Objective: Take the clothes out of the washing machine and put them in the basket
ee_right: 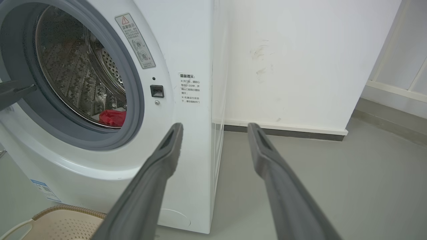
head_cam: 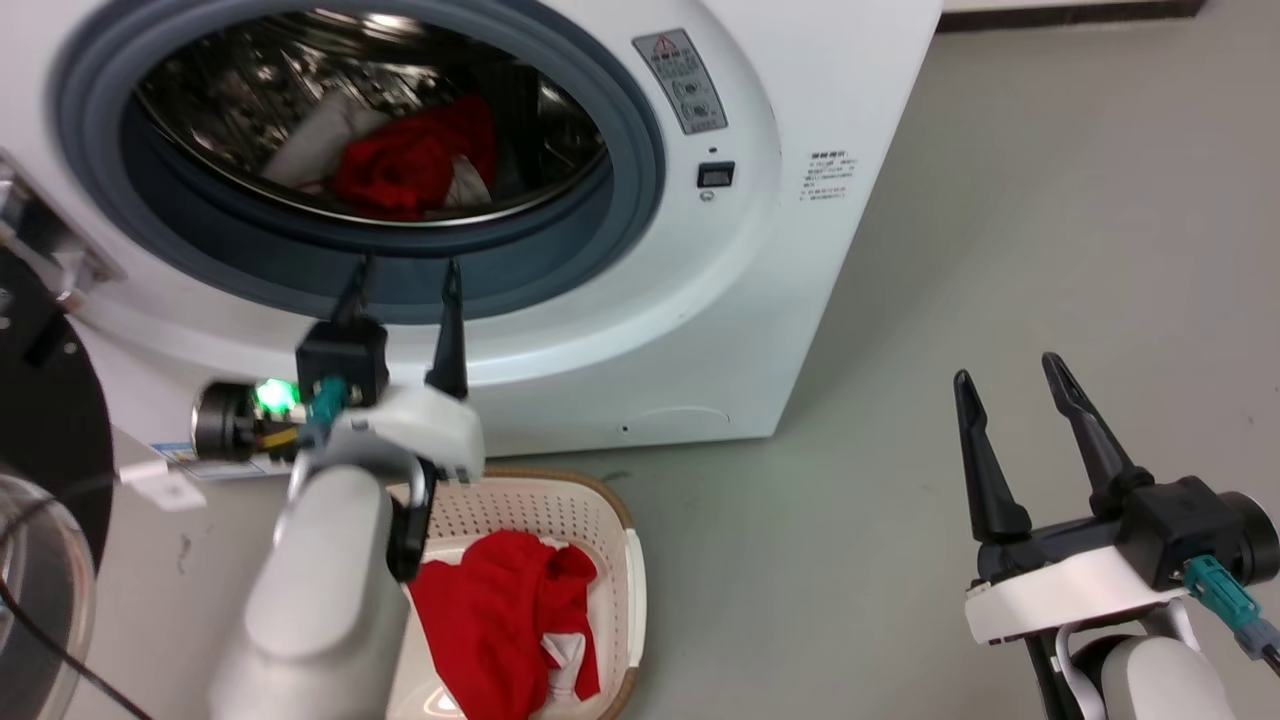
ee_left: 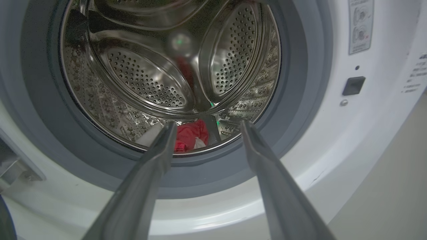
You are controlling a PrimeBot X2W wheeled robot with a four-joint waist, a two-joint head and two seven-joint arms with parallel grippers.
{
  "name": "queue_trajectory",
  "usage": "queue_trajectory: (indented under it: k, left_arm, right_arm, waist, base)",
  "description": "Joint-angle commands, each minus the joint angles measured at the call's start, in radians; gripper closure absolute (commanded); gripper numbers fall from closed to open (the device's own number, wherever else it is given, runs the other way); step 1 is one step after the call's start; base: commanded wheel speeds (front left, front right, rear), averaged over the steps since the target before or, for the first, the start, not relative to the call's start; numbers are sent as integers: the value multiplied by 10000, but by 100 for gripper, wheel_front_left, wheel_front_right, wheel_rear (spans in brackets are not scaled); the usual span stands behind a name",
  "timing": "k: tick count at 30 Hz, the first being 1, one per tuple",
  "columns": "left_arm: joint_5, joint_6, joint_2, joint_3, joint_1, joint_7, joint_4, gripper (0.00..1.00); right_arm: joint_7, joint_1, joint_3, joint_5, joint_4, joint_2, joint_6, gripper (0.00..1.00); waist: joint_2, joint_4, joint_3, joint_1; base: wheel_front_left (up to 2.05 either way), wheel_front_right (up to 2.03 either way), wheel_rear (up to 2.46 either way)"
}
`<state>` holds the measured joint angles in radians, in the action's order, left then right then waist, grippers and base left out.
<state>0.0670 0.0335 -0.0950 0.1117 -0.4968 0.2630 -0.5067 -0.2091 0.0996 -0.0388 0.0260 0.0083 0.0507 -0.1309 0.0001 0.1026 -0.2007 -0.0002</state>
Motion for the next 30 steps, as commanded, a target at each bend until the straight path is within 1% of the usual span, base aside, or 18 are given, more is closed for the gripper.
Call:
queue_trajectory:
  k: [1,4,6,8,12,13,16,21,26,30]
  left_arm:
    - [-81,-41,-157,-5,-481,26,-306,0]
    - [-223,-71,-400,36,-1565,-61,-1289,0]
    - [-304,-104,-747,-27,-2399,-243,-1868,0]
    - [-415,-100,-944,9,-3112,-483,-2444,0]
    - [-630,-237,-1715,62,-4741,-1201,-3408,0]
    - [-732,-249,-1816,141,-5037,-1393,-3614,0]
    - [-1069,-388,-2399,357,-6152,-2218,-4041,0]
    - [-1497,-800,-3399,645,-7907,-3816,-4624,0]
    - [-1841,-1114,-4214,926,-9215,-5391,-4986,0]
    - [-1986,-1208,-4703,1017,-9896,-6721,-5116,0]
  right_arm:
    - [-7,146,-82,86,-77,-10,5,0]
    - [-94,345,-237,239,-70,-9,5,0]
    - [-133,564,-490,324,-63,-13,3,0]
    - [-227,789,-654,414,49,-13,5,0]
    - [-421,1378,-1028,748,237,-16,3,0]
    - [-454,1509,-1088,849,312,-18,3,0]
    - [-532,1930,-1353,1215,478,-18,5,0]
    - [-572,2566,-1752,1851,511,-21,3,0]
    - [-566,2823,-2023,2336,493,-23,3,0]
    - [-568,2945,-2192,2634,532,-23,5,0]
  waist:
    - [-1,216,-376,2]
    - [-1,478,-855,2]
    - [-1,779,-1400,2]
    - [-1,1033,-1856,2]
    - [-1,1618,-2879,2]
    - [-1,1741,-3080,2]
    - [-1,2192,-3842,2]
    - [-1,2881,-4918,2]
    - [-1,3463,-5585,2]
    - [-1,3761,-5921,2]
  base:
    - [0,0,0]
    - [0,0,0]
    - [0,0,0]
    - [0,0,0]
    - [0,0,0]
    - [0,0,0]
    - [0,0,0]
    - [0,0,0]
    - [0,0,0]
    - [0,0,0]
